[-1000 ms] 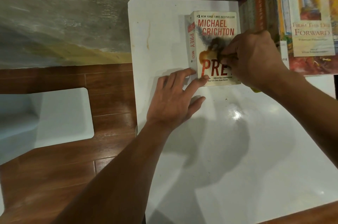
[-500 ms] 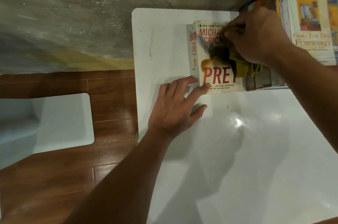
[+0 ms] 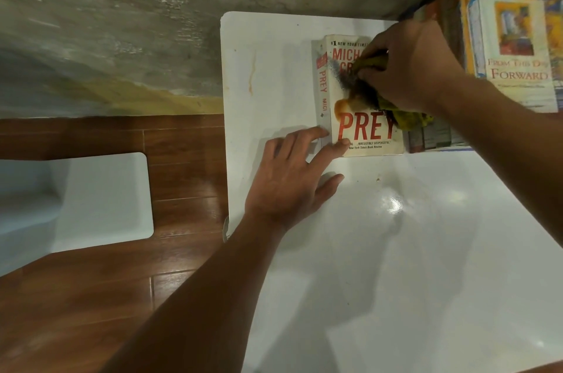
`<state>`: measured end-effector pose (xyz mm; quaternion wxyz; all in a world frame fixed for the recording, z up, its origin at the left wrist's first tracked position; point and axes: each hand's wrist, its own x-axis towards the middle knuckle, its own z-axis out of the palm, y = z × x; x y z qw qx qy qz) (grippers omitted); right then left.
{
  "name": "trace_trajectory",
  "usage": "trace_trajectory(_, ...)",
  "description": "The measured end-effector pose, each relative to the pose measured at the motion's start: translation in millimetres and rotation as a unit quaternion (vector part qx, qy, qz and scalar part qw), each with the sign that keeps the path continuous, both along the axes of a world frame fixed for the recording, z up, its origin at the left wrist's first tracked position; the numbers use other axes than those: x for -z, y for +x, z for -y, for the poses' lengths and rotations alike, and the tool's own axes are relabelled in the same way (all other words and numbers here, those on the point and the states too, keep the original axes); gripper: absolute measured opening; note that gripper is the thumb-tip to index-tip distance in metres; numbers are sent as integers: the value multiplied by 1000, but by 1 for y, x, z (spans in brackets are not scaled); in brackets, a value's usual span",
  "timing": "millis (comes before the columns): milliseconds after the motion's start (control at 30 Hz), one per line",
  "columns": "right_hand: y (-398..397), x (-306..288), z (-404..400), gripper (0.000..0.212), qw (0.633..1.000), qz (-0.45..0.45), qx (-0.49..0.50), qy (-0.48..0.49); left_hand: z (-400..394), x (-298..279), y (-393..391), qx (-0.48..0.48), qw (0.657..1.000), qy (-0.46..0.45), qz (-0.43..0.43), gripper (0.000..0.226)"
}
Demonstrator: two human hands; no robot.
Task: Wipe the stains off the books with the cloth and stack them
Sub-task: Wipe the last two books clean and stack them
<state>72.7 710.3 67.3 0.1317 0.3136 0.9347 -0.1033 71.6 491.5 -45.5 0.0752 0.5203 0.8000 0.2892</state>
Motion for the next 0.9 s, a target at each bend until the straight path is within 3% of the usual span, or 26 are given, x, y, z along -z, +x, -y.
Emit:
trace_trajectory(533,6,1,-5,38,999,27,-20,-27,1,-1,-1,1,1000,2,-1,51)
trace_trajectory(800,2,2,-9,37,999,33,20,5,1,1,-1,4,1000,-1,1,51)
trace_trajectory(900,-4,8,-17,33,997,-4,68,39,1,0,-1,-4,1000,-1,1,51)
